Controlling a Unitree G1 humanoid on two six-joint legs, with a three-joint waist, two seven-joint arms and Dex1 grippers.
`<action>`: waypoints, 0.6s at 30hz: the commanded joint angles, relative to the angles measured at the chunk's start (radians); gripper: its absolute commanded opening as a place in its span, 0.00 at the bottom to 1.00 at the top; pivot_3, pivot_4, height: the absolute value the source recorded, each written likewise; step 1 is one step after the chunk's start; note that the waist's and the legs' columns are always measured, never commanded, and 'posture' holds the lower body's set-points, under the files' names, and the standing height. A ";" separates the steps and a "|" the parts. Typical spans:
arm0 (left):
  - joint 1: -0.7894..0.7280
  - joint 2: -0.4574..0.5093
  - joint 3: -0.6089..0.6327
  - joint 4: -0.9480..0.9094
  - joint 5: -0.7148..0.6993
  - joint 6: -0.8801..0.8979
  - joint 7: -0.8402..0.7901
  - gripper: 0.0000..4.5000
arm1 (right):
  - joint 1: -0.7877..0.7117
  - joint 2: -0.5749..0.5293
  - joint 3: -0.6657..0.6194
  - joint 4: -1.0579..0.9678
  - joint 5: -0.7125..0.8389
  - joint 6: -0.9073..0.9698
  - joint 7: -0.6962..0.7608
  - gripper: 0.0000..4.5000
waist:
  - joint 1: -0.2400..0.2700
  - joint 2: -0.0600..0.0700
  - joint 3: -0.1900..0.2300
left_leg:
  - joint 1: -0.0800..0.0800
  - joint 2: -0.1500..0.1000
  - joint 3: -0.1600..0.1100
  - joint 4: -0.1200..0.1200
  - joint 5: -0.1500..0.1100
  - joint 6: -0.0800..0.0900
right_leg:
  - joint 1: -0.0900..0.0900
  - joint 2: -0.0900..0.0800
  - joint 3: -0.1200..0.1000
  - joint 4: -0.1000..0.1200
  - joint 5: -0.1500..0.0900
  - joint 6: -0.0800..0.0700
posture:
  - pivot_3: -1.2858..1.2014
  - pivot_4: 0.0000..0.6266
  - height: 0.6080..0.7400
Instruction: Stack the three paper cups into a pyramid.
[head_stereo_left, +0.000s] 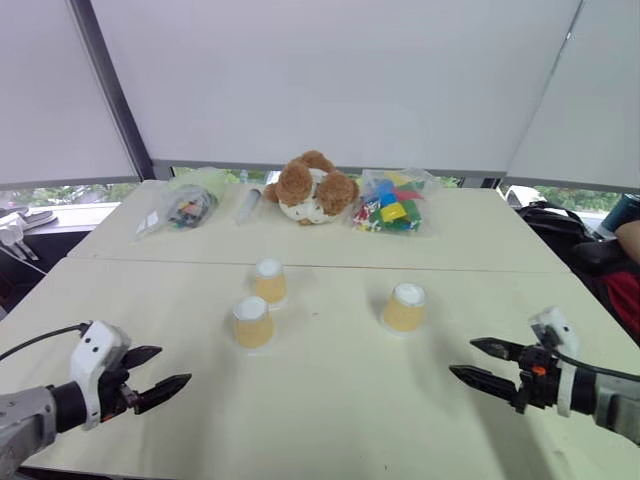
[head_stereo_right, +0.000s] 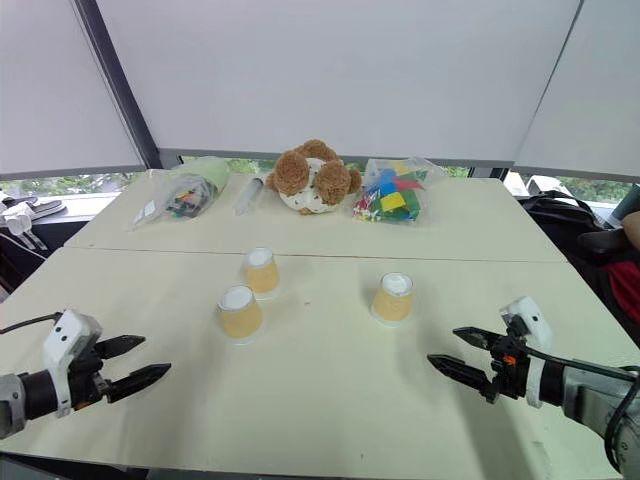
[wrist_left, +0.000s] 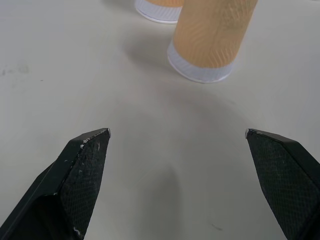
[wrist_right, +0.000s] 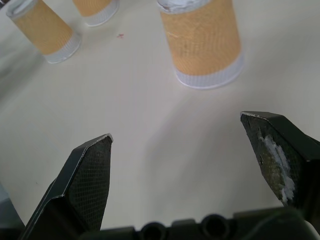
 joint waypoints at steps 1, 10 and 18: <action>-0.009 -0.010 0.017 -0.022 -0.009 -0.011 0.013 1.00 | -0.015 0.001 -0.009 -0.025 0.013 -0.001 -0.004 0.98 | 0.000 0.000 0.000 | 0.000 0.000 0.000 0.000 0.000 0.000 | 0.000 0.000 0.000 0.000 0.000 0.000 | 0.52 0.24 1.00; -0.035 -0.018 0.019 -0.024 -0.019 0.000 0.038 1.00 | -0.031 0.003 0.003 -0.009 0.004 -0.006 -0.001 0.98 | 0.000 0.000 0.000 | 0.000 0.000 0.000 0.000 0.000 0.000 | 0.000 0.000 0.000 0.000 0.000 0.000 | 0.52 0.24 1.00; -0.065 -0.013 0.010 0.013 -0.005 -0.013 0.036 1.00 | -0.044 0.007 0.015 0.007 -0.012 -0.020 -0.004 0.98 | 0.000 0.000 0.000 | 0.000 0.000 0.000 -0.001 0.000 0.000 | 0.000 0.000 0.000 0.000 0.000 0.000 | 0.52 0.24 1.00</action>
